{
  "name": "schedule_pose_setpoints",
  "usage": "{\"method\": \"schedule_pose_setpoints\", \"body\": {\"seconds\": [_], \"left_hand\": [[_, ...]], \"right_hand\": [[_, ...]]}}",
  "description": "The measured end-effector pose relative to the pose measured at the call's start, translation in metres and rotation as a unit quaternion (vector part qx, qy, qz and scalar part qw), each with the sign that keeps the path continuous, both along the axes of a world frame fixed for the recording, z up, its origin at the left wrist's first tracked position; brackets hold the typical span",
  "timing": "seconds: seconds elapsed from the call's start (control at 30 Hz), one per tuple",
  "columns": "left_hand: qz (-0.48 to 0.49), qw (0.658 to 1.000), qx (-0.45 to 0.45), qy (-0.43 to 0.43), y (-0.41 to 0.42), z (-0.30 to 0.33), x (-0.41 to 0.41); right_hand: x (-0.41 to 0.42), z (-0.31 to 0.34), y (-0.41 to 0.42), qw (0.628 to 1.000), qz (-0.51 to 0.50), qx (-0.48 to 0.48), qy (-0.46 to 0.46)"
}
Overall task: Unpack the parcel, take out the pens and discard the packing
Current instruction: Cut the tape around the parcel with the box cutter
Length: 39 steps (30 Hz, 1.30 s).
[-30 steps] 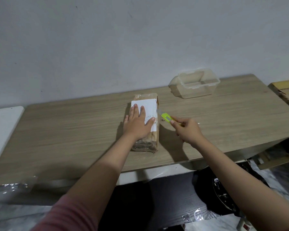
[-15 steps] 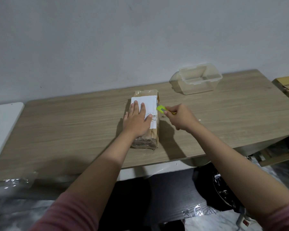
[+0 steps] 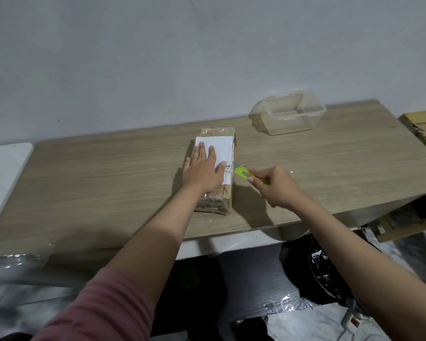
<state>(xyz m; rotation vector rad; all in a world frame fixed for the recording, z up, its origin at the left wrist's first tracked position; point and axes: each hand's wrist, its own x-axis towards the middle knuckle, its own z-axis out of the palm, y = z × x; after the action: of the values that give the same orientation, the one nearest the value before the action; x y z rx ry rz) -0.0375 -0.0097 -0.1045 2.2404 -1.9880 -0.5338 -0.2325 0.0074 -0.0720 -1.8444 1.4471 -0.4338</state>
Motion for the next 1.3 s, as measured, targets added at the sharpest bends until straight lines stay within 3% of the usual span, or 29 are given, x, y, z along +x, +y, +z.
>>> {"method": "schedule_pose_setpoints", "body": {"seconds": [0.3,0.53,0.97,1.3], "left_hand": [[-0.004,1.000,-0.004,-0.001,-0.002,-0.002,0.001],[-0.009,1.000,-0.001,0.015,-0.003,-0.001,0.004],[-0.024,1.000,0.002,0.015,0.002,0.002,0.002],[-0.030,0.999,0.000,0.017,0.002,0.001,0.004]], "right_hand": [[-0.009,-0.011,0.031,0.992,-0.040,0.061,-0.102],[-0.007,-0.021,0.048,0.961,-0.090,0.118,-0.232],[-0.013,-0.019,0.068,0.955,-0.085,0.127,-0.255],[-0.007,-0.029,0.071,0.973,-0.106,0.089,-0.186]]}}
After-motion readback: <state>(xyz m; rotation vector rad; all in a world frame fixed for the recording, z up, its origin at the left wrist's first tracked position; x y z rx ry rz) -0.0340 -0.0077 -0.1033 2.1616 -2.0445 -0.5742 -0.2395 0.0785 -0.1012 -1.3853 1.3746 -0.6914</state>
